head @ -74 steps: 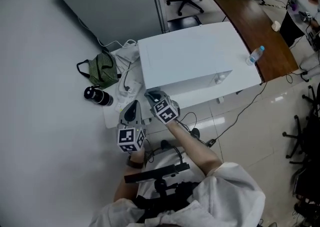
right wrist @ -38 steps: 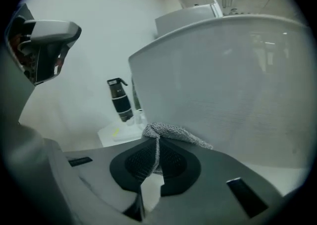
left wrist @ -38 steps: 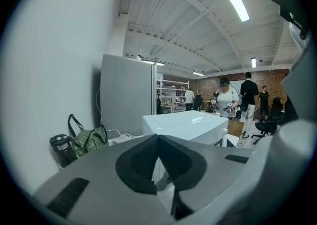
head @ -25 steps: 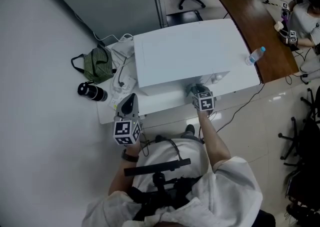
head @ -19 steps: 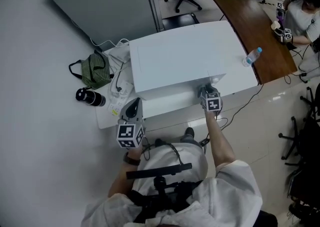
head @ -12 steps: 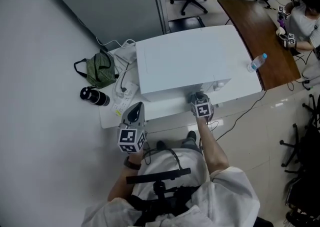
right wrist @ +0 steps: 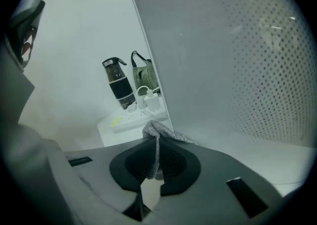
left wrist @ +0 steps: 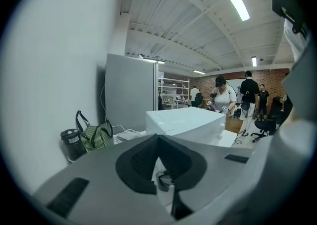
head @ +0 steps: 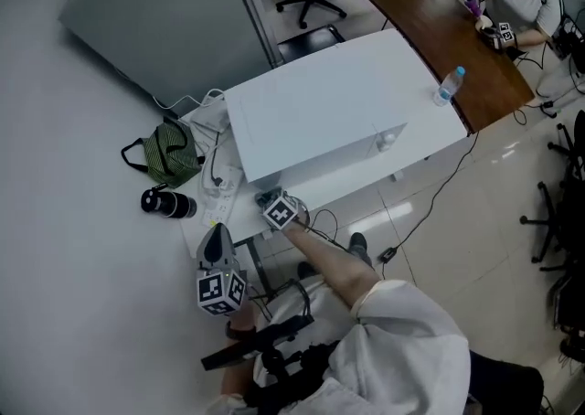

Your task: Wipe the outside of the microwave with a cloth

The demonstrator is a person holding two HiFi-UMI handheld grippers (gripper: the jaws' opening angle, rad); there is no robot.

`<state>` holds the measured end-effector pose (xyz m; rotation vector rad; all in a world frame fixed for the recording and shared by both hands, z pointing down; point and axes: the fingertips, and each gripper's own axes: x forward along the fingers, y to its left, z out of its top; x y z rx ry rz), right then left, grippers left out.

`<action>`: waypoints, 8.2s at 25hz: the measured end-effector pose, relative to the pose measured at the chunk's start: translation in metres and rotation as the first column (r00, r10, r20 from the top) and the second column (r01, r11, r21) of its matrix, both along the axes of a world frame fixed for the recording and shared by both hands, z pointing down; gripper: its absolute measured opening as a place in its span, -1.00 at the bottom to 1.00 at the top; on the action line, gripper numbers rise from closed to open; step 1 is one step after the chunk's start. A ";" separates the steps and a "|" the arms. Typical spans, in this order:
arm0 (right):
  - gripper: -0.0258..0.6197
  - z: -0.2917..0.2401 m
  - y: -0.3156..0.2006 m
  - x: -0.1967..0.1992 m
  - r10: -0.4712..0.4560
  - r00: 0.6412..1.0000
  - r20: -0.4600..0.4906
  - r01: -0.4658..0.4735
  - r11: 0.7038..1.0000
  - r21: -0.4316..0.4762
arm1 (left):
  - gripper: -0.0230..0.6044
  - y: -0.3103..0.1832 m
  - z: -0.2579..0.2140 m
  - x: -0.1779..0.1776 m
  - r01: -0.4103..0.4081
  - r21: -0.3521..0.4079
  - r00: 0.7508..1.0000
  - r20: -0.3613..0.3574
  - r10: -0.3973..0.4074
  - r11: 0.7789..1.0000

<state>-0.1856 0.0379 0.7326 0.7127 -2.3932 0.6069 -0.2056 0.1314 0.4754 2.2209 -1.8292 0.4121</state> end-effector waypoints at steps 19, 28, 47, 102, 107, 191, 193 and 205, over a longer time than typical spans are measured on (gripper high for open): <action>-0.84 0.016 -0.075 0.424 0.660 0.751 -0.019 -0.660 0.749 -0.061 | -0.85 -0.065 0.010 0.157 -0.240 -0.032 0.969 -0.062 0.237 0.970; -0.84 -0.161 -0.008 0.173 -0.185 0.973 -0.134 0.222 0.908 0.356 | -0.85 -0.080 0.038 0.057 -0.002 -0.012 0.995 -0.101 0.000 1.000; -0.85 -0.128 -0.139 -0.111 -0.733 -0.251 -0.632 0.762 0.253 -0.596 | -0.85 -0.172 0.028 -0.212 0.038 0.097 0.993 -0.116 -0.027 0.995; -0.87 -0.011 -0.072 -0.115 -0.463 -0.812 -0.356 0.526 -0.315 -0.790 | -0.85 -0.157 0.074 -0.339 0.438 -0.020 0.884 -0.175 -0.434 0.899; -0.87 -0.007 0.006 -0.105 -0.515 -0.821 -0.245 0.518 -0.494 -0.698 | -0.85 -0.161 0.085 -0.350 0.454 -0.026 0.874 -0.179 -0.451 0.891; -0.86 -0.007 -0.318 0.526 -0.655 0.590 -0.472 0.718 0.693 -0.065 | -0.85 -0.416 0.021 0.502 -0.380 -0.113 0.911 0.129 0.393 0.918; -0.86 -0.018 -0.365 0.518 -0.590 0.619 -0.518 0.688 0.725 -0.004 | -0.85 -0.411 0.022 0.501 -0.380 -0.120 0.910 0.129 0.394 0.917; -0.87 0.038 -0.350 0.519 -0.553 0.680 -0.481 0.626 0.779 -0.010 | -0.85 -0.403 0.040 0.504 -0.384 -0.153 0.910 0.103 0.401 0.910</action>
